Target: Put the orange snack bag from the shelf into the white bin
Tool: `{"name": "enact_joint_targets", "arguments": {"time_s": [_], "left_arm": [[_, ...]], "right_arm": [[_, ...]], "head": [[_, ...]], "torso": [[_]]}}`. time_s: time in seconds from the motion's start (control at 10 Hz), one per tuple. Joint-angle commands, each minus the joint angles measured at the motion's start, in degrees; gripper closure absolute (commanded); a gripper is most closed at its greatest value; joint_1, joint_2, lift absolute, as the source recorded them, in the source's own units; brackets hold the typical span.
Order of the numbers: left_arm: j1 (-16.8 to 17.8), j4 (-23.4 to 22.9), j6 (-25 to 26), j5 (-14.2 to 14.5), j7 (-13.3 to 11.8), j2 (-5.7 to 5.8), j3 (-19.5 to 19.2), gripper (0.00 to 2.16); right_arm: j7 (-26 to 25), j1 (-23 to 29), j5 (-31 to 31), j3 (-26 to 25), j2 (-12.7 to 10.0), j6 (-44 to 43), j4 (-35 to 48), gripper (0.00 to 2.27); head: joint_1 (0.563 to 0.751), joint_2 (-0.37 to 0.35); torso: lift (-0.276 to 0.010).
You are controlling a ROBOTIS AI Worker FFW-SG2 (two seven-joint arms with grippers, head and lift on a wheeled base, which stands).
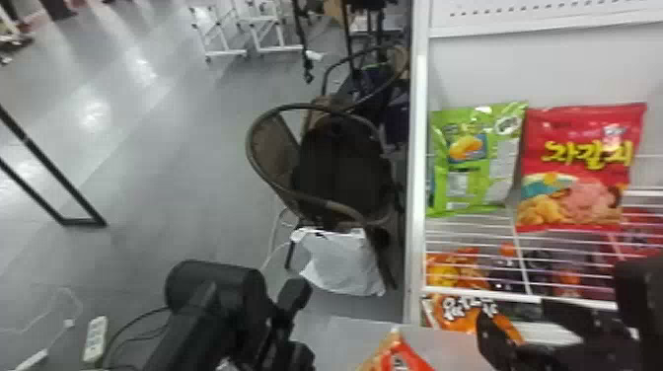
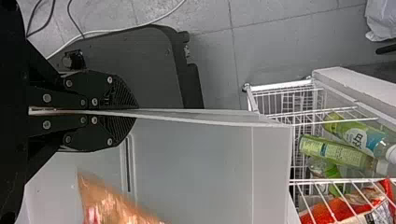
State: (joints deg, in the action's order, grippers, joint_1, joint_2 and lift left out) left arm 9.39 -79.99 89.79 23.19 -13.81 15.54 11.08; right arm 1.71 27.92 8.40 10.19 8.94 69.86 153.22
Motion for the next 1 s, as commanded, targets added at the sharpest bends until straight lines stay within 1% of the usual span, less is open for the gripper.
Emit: {"name": "enact_joint_targets", "arguments": {"time_s": [0.0, 0.2, 0.3, 0.5, 0.7, 0.8, 0.9], "left_arm": [[-0.5, -0.2, 0.2, -0.1, 0.0, -0.07, 0.0, 2.13], [-0.7, -0.3, 0.2, -0.1, -0.1, -0.16, 0.1, 2.13], [-0.7, -0.4, 0.2, -0.1, -0.1, 0.02, 0.1, 2.13], [-0.7, -0.5, 0.2, -0.1, -0.1, 0.1, 0.0, 2.13], [-0.5, -0.5, 0.2, 0.0, -0.1, 0.1, 0.0, 2.13], [-0.3, -0.5, 0.2, 0.0, -0.1, 0.1, 0.0, 2.13], [-0.3, -0.4, 0.2, 0.0, -0.1, 0.1, 0.0, 2.13]], "right_arm": [[-0.9, 0.3, 4.0, -6.2, -0.7, -10.0, -3.9, 0.07], [-0.9, 0.6, 9.0, -12.7, -2.0, -22.6, -9.6, 0.08], [-0.8, 0.6, 10.3, -15.5, -2.4, -27.7, -12.4, 0.08], [0.1, 0.6, 11.6, -20.7, -2.7, -37.2, -18.7, 0.09], [1.9, 0.8, 12.3, -25.1, -3.7, -45.5, -25.2, 0.09], [2.8, 1.3, 13.7, -27.5, -3.7, -49.5, -28.7, 0.09], [3.7, 2.1, 14.3, -29.0, -4.2, -53.7, -31.6, 0.09]], "head": [[0.695, 0.167], [0.695, 0.079], [0.695, 0.036], [0.695, -0.026], [0.695, -0.116], [0.695, -0.154], [0.695, -0.198]], "torso": [[0.001], [0.001], [0.001], [0.001], [0.001], [0.001], [0.001]]}}
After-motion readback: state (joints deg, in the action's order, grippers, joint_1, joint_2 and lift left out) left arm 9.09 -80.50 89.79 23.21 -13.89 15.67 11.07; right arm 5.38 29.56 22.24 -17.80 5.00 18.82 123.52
